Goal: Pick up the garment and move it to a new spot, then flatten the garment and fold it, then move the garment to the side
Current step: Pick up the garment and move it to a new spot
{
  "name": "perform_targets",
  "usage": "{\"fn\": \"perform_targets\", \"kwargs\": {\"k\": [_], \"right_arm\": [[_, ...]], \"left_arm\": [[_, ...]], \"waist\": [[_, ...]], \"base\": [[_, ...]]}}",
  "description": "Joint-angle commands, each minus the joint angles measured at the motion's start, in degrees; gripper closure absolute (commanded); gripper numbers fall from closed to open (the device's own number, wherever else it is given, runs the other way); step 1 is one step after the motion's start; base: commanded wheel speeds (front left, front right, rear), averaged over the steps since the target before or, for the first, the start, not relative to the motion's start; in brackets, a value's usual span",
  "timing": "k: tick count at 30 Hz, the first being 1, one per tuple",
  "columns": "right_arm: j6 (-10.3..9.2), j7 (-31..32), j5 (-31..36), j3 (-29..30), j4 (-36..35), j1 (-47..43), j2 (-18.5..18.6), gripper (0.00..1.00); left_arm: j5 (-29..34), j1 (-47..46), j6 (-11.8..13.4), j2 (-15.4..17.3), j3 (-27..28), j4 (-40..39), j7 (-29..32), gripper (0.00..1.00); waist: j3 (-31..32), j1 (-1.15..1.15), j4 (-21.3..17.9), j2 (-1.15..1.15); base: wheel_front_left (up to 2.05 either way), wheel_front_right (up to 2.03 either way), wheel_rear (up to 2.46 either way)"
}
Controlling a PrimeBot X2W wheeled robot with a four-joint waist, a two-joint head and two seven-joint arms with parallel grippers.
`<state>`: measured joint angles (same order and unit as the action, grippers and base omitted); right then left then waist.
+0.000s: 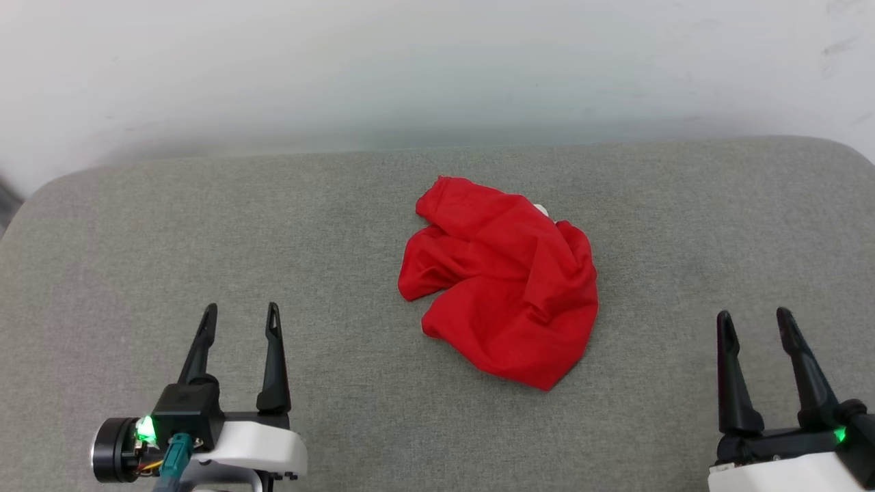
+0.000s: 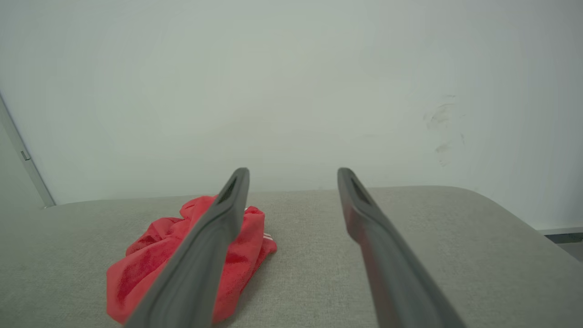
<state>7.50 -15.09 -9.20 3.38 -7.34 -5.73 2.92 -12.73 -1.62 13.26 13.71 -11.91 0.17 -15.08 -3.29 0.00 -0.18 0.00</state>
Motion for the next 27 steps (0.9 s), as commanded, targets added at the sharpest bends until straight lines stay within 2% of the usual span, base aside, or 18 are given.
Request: {"fn": "perform_targets", "kwargs": {"k": [1, 12, 27], "right_arm": [[-0.02, -0.1, -0.4, -0.3, 0.5, -1.0, -0.1, 0.0], [-0.02, -0.1, -0.7, -0.8, 1.8, -2.3, -0.1, 0.0], [-0.02, -0.1, -0.5, -0.7, 1.9, -2.9, -0.1, 0.0]], "left_arm": [[1.1, 1.1, -1.1, -0.9, 0.8, 0.3, -0.1, 0.0], [5.1, 3.4, -6.1, -5.8, 5.3, 1.5, -0.1, 0.0], [7.5, 4.2, -9.8, -8.7, 8.9, 2.3, -0.1, 0.0]], "waist": [[0.3, 0.0, 0.2, 0.0], [1.1, 0.0, 0.7, 0.0], [1.7, 0.0, 1.1, 0.0]], "base": [[0.0, 0.0, 0.0], [0.0, 0.0, 0.0], [0.0, 0.0, 0.0]]}}
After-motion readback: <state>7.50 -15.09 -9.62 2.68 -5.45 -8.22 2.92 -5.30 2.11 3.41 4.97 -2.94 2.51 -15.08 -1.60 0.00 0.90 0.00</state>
